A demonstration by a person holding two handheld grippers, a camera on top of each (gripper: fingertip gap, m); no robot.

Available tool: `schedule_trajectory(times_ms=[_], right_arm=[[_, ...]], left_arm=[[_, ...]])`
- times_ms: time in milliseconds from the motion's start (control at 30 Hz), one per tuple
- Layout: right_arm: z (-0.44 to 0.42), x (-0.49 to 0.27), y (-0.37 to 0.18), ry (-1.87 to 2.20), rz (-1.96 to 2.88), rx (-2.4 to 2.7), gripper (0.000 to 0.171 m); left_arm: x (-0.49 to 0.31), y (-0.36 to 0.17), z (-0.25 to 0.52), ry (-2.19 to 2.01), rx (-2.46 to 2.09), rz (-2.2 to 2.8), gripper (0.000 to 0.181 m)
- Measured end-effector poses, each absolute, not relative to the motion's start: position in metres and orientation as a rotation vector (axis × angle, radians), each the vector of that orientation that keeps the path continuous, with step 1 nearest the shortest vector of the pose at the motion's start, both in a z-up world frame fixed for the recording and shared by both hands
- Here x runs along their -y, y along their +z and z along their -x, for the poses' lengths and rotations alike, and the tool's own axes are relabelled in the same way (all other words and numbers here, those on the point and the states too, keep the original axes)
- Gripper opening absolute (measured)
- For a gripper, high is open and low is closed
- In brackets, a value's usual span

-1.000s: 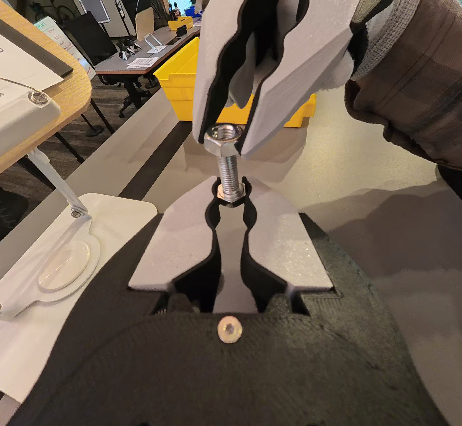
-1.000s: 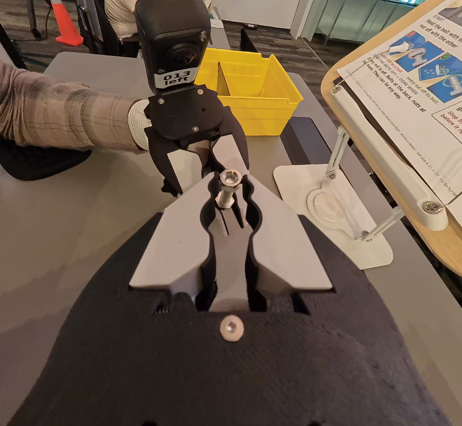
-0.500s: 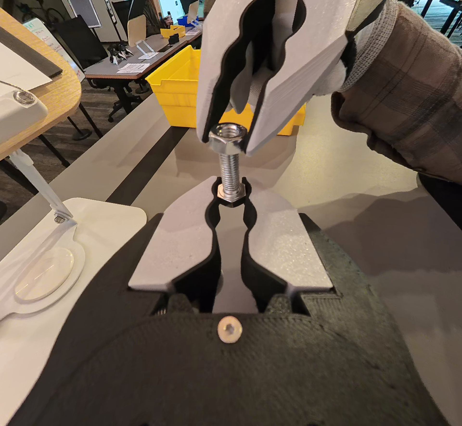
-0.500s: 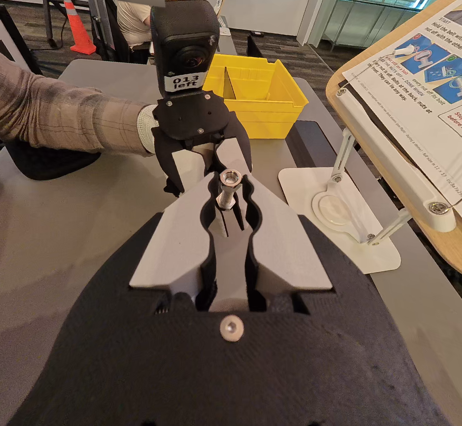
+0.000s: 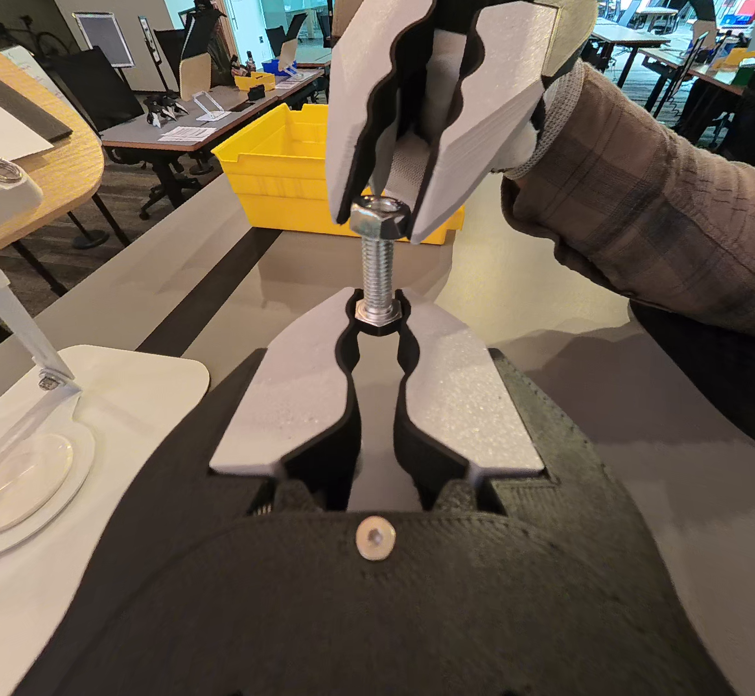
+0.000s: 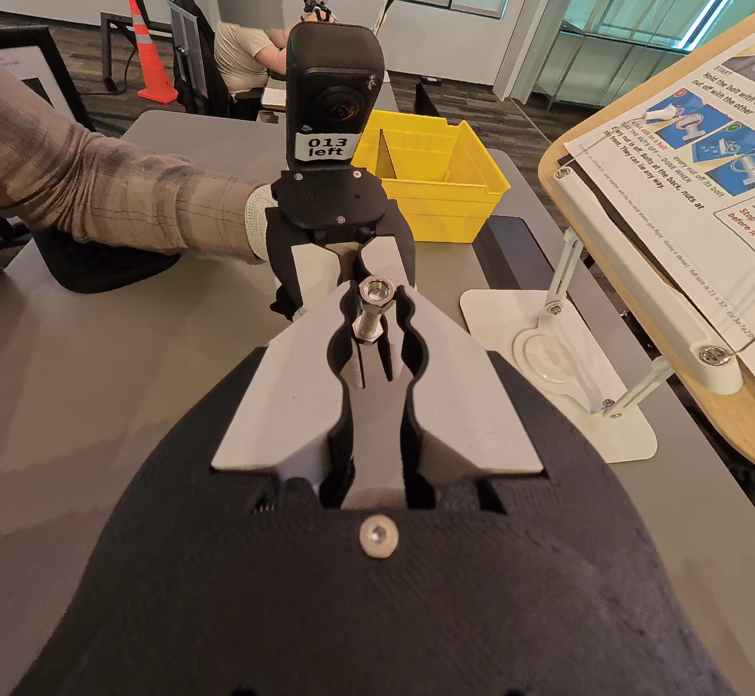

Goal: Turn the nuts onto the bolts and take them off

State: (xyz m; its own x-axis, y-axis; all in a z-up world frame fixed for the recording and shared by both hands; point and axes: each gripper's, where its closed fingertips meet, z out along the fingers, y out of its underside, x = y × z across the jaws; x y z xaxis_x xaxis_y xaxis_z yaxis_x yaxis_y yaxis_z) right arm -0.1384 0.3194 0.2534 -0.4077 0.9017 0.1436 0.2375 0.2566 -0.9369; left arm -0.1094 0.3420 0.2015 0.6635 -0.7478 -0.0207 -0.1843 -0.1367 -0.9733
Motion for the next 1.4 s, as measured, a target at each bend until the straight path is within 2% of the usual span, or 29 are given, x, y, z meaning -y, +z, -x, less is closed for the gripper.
schedule_trajectory(times_ms=[567,933,1400], right_arm=[[0.137,-0.314,0.260,1.165,1.031,1.820,0.017],[0.132,-0.282,0.265,1.173,1.075,1.835,0.016],[0.122,-0.260,0.239,1.160,1.140,1.794,0.016]], left_arm=[[-0.339,0.207,0.113,-0.477,-0.830,1.677,0.015],[-0.305,0.211,0.109,-0.471,-0.818,1.697,0.015],[-0.287,0.186,0.089,-0.535,-0.870,1.713,0.015]])
